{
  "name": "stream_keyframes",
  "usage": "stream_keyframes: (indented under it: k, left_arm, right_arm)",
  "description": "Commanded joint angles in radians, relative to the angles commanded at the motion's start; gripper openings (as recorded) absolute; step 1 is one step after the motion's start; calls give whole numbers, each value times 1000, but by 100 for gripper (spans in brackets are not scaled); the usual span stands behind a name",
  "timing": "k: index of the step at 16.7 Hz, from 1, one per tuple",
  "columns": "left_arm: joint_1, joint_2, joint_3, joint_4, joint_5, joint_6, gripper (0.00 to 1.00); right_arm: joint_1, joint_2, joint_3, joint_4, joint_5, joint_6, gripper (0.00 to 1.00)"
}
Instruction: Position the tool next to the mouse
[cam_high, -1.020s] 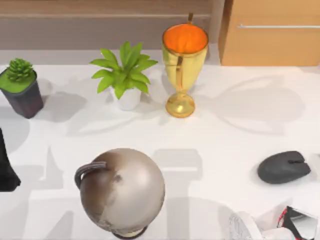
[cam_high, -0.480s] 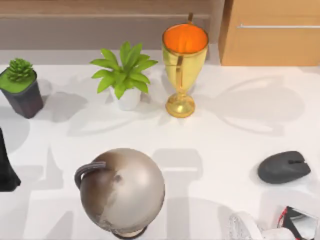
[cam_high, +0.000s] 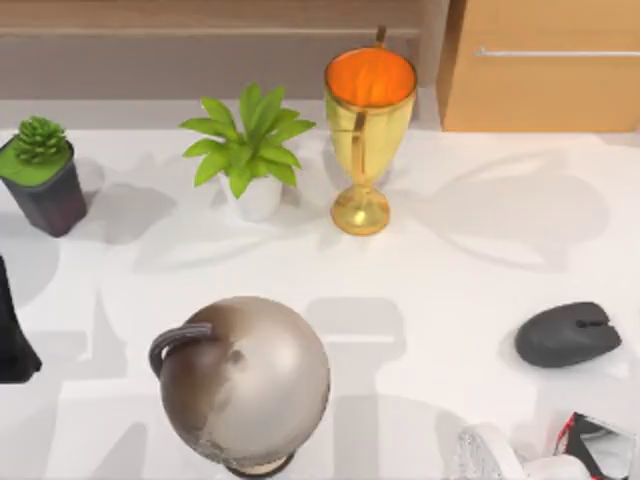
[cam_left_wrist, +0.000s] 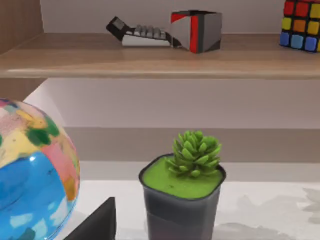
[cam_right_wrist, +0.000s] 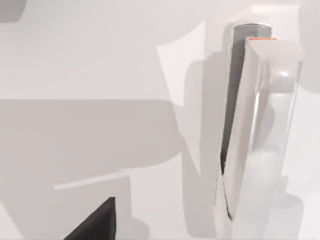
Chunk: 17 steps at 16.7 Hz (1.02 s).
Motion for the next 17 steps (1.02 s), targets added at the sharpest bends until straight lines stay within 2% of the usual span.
stream_keyframes:
  k: [8,13,17]
  left_arm:
    - [0,0,0,0,0,0,100]
    - [0,0,0,0,0,0,100]
    - [0,0,0,0,0,0,100]
  right_arm:
    - [-1,97,-107,204,0,4,100]
    - [0,110,-121,230,0,4,100]
    - [0,110,-121,230,0,4,70]
